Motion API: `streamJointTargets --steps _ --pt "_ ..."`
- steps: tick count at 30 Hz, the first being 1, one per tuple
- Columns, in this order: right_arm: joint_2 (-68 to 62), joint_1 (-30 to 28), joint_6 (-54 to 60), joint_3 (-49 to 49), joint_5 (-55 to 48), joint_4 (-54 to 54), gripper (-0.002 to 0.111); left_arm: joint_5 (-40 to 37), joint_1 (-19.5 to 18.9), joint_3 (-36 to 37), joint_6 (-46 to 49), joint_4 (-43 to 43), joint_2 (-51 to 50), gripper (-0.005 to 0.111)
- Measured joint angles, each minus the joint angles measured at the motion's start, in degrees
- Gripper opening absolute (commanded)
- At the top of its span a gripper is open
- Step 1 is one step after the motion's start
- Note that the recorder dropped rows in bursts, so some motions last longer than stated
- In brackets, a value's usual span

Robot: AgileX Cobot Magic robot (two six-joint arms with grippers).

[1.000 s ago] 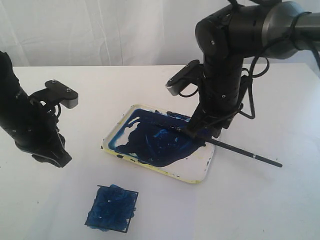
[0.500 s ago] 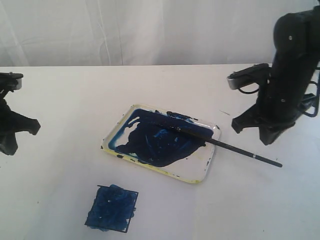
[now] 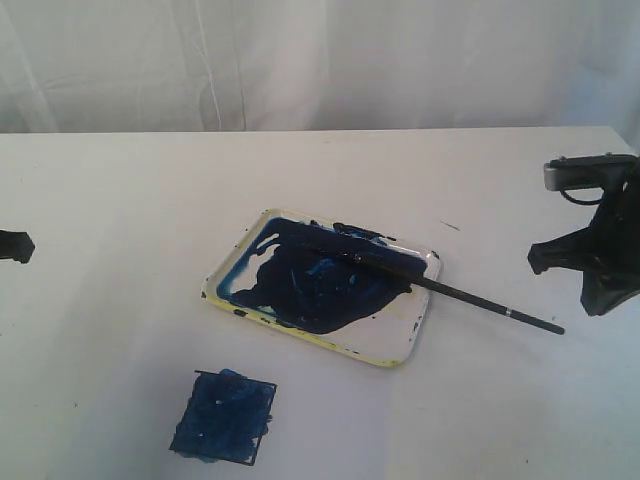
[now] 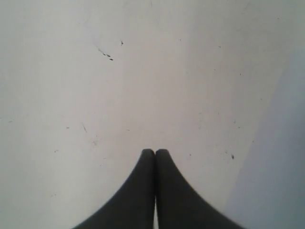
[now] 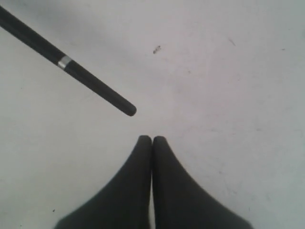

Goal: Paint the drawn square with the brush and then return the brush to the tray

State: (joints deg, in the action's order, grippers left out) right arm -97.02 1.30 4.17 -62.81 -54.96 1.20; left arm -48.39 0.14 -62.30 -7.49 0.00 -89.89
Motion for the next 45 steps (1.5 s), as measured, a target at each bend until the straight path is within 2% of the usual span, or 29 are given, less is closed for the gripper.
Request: streamJointTargets --steps 8,14,30,38,45 --pt "6.6 0.0 0.8 0.0 0.9 -0.4 0.0 0.8 0.0 -0.1 1.0 0.8 2.8 0.0" --pt "17.0 0.0 1.2 0.0 1.0 -0.8 0.0 0.9 0.0 -0.1 1.8 2.2 11.9 0.0" --pt "57.4 0.3 1.5 0.0 -0.4 -1.2 0.0 0.0 0.0 -0.1 1.6 4.8 47.6 0.0" --pt "81.9 0.3 1.5 0.0 -3.4 -0.9 0.0 -4.4 0.0 -0.2 1.6 4.8 66.9 0.0" --pt "96.5 0.3 1.5 -0.2 -6.9 -1.2 0.0 -10.1 0.0 -0.1 1.7 4.9 81.2 0.0"
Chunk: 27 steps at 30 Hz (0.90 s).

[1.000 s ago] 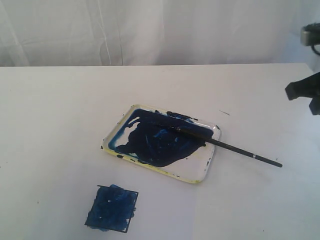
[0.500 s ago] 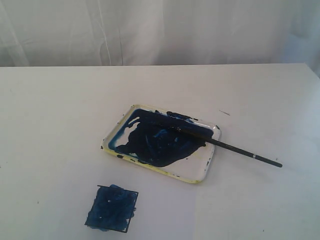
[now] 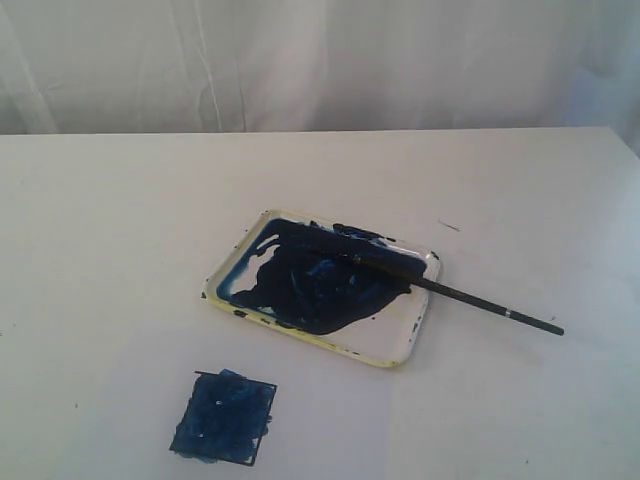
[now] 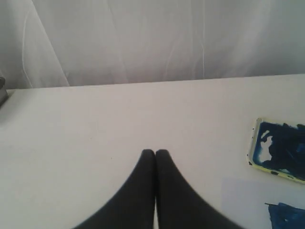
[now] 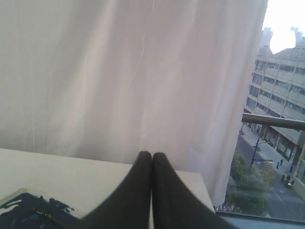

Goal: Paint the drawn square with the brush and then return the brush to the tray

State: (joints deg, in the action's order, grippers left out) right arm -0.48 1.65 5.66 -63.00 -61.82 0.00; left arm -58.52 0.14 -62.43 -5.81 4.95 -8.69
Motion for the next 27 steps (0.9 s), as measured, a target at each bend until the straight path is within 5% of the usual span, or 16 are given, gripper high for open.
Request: streamJointTargets --steps 3,8,18,27 --pt "0.6 0.0 0.0 0.1 -4.0 0.0 0.0 -2.6 0.0 1.7 -0.6 2.4 8.4 0.0" --pt "0.6 0.0 0.0 5.5 1.2 -0.7 0.0 -4.6 0.0 5.3 -1.1 3.7 8.4 0.0" --pt "0.2 0.0 -0.2 34.9 32.5 -1.3 0.0 24.0 0.0 32.4 -2.7 1.4 8.4 0.0" --pt "0.2 0.0 -2.7 49.8 47.1 -1.3 0.0 43.9 0.0 47.3 -2.7 0.5 8.2 0.0"
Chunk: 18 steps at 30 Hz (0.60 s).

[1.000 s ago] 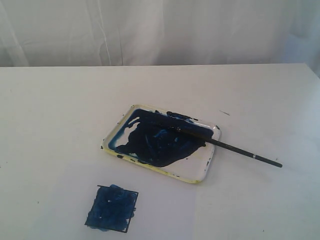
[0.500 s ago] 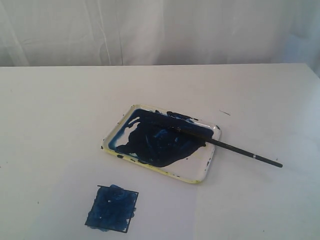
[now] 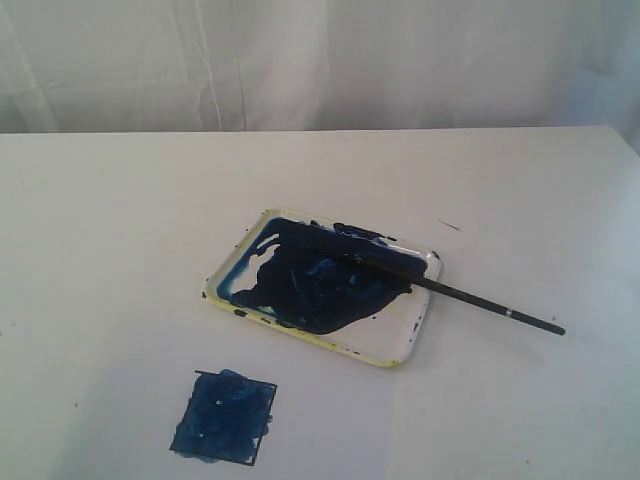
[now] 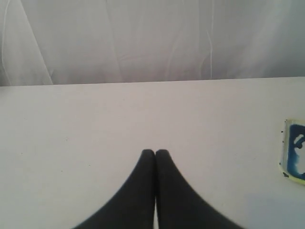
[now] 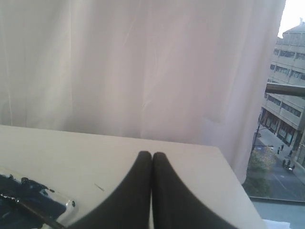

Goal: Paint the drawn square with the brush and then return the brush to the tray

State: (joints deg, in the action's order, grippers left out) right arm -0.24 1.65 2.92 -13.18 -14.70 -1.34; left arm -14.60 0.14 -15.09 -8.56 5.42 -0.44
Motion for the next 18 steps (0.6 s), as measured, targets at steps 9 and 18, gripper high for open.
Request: streamJointTargets --steps 9,18 --pt "0.0 0.0 -0.2 12.6 8.7 -0.1 0.0 13.4 0.0 14.6 0.6 0.0 0.2 0.0" --pt "0.0 0.0 -0.2 12.9 7.4 -0.1 0.0 13.4 0.0 14.9 0.3 0.0 0.2 0.0"
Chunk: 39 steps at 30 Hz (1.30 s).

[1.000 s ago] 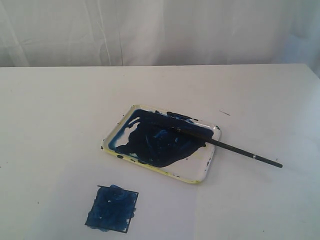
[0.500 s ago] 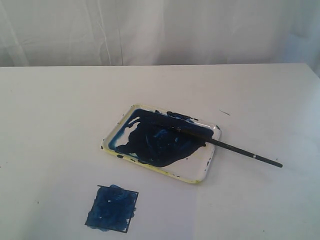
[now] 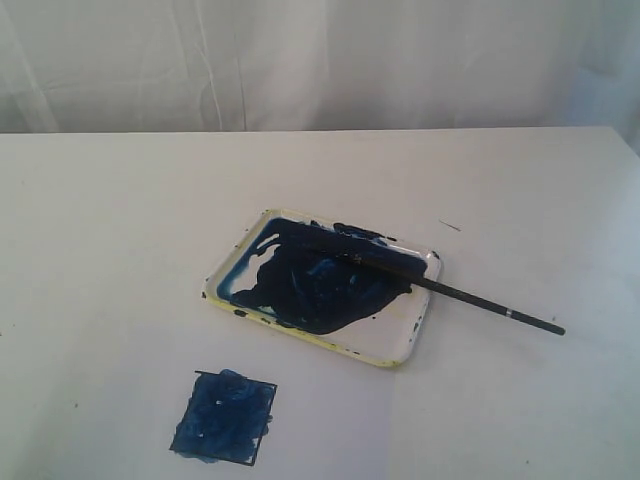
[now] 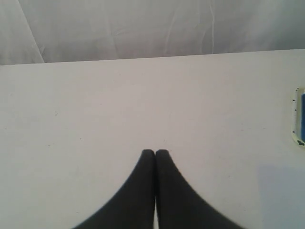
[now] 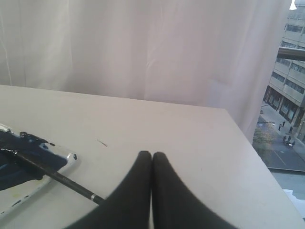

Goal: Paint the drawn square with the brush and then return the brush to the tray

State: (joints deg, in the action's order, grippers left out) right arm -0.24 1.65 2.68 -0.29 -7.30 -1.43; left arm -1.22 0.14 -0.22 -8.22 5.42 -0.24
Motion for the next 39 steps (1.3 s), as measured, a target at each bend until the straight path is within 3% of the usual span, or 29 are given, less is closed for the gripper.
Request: streamJointTargets --steps 7,13,39 --pt "0.0 0.0 0.0 0.0 -0.4 0.0 0.0 -0.5 0.0 0.0 -0.3 0.0 0.0 0.0" --pt "0.0 0.0 0.0 0.0 -2.4 0.0 0.0 -5.5 0.0 0.0 0.2 0.0 0.0 0.0" --pt "0.0 0.0 -0.1 0.0 -3.4 2.5 0.0 -5.8 0.0 0.0 0.3 0.0 0.0 0.0"
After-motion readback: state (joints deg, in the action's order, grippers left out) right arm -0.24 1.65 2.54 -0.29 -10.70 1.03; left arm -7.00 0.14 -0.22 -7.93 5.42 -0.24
